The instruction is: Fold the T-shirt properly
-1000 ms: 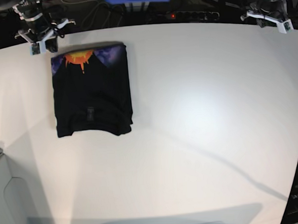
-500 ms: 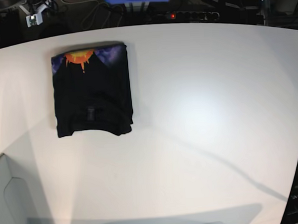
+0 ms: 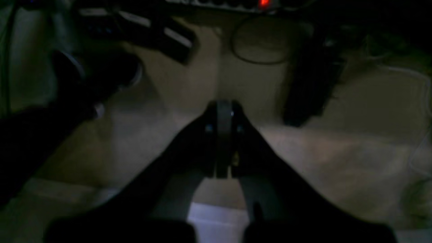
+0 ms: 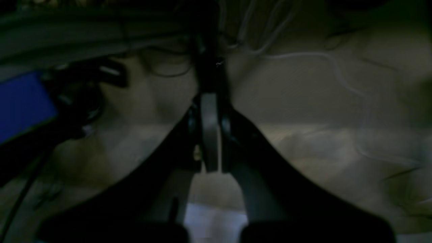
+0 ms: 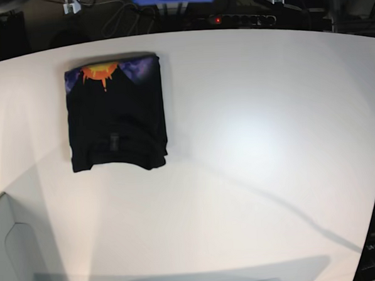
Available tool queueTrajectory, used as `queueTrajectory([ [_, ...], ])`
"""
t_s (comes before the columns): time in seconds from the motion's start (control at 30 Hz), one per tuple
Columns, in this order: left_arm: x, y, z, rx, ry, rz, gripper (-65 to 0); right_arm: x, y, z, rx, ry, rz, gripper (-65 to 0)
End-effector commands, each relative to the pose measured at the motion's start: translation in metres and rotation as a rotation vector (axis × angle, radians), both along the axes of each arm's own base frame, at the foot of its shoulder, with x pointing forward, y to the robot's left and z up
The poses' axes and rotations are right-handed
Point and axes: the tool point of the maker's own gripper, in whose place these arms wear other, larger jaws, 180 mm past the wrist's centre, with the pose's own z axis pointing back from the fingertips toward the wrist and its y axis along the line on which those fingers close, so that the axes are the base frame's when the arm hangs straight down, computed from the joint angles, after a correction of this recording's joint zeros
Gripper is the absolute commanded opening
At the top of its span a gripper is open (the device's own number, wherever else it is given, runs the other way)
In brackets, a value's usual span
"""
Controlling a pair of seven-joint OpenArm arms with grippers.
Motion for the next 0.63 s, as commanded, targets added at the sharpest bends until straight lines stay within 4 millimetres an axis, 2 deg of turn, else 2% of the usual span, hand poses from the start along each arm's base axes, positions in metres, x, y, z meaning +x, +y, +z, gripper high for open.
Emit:
queueTrajectory([
  [0.0,0.003,0.004,-0.005,0.010,-0.014,-0.019,-64.9,-0.001,0.002,-0.002,0.015,-0.027,-0.023,-65.0],
  [0.1,0.015,-0.003,-0.025,-0.001,0.021,-0.053,-64.9,-0.006,0.012,-0.020,-0.008,-0.031,-0.037,-65.0],
  [0.17,0.024,-0.007,-0.033,-0.005,0.045,-0.090,-64.9,-0.007,0.009,-0.029,-0.071,-0.052,-0.043,-65.0],
  [0.2,0.032,-0.017,-0.037,-0.018,0.046,-0.103,-64.9,-0.011,0.010,-0.034,-0.104,-0.055,-0.043,-65.0],
  [0.33,0.052,-0.035,-0.043,-0.041,0.028,-0.101,-64.9,-0.018,-0.001,-0.050,-0.259,-0.042,0.061,-65.0],
  [0.47,0.070,-0.059,-0.047,-0.077,-0.002,-0.092,-64.9,-0.003,-0.021,-0.062,-0.484,-0.035,0.209,-65.0],
  [0.57,0.076,-0.071,-0.048,-0.094,-0.012,-0.093,-64.8,0.013,-0.033,-0.060,-0.676,-0.041,0.327,-65.0],
  [0.6,0.077,-0.081,-0.049,-0.109,-0.014,-0.091,-64.8,0.021,-0.031,-0.058,-0.732,-0.055,0.365,-65.0],
])
